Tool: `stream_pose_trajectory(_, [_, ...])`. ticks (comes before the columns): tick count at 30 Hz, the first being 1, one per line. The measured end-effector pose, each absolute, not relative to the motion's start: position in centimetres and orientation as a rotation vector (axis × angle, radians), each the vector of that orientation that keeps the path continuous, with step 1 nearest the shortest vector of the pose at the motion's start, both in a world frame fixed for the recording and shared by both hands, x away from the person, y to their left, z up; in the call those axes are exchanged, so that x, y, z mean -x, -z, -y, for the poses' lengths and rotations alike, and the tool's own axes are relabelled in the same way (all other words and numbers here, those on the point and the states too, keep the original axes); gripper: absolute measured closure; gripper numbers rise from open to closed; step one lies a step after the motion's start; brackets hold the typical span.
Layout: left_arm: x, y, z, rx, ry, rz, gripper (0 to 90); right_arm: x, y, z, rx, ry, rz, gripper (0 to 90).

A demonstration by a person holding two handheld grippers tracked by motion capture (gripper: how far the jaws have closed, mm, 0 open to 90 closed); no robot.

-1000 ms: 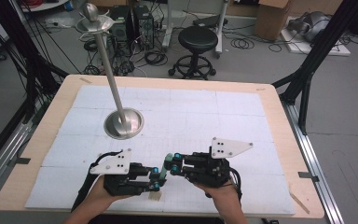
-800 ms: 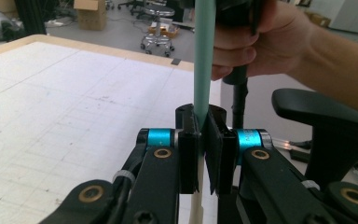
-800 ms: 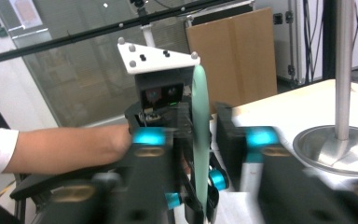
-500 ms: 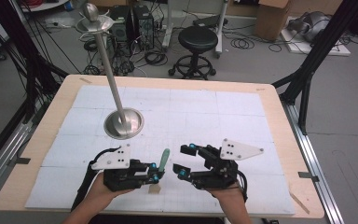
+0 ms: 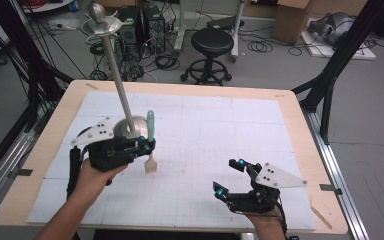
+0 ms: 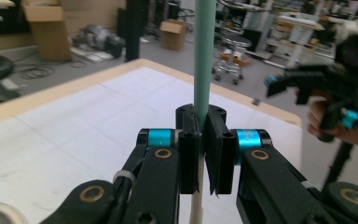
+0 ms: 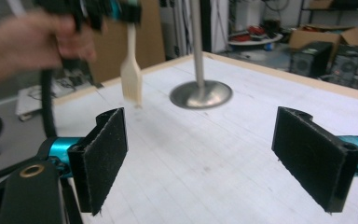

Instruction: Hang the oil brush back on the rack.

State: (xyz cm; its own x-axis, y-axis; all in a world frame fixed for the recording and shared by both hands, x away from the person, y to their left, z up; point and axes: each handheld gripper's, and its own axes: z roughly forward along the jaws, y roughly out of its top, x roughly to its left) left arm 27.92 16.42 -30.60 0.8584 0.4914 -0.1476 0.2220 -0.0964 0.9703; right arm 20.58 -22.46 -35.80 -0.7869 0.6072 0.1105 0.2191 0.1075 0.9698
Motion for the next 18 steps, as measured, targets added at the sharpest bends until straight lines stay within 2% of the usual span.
stream_pose_trajectory(18, [-32.3, 23.1, -18.5, -1.593, -0.384, -0.701, 83.8, -20.2, 37.1, 25.0, -0.925, -1.692, -1.987, 16.8])
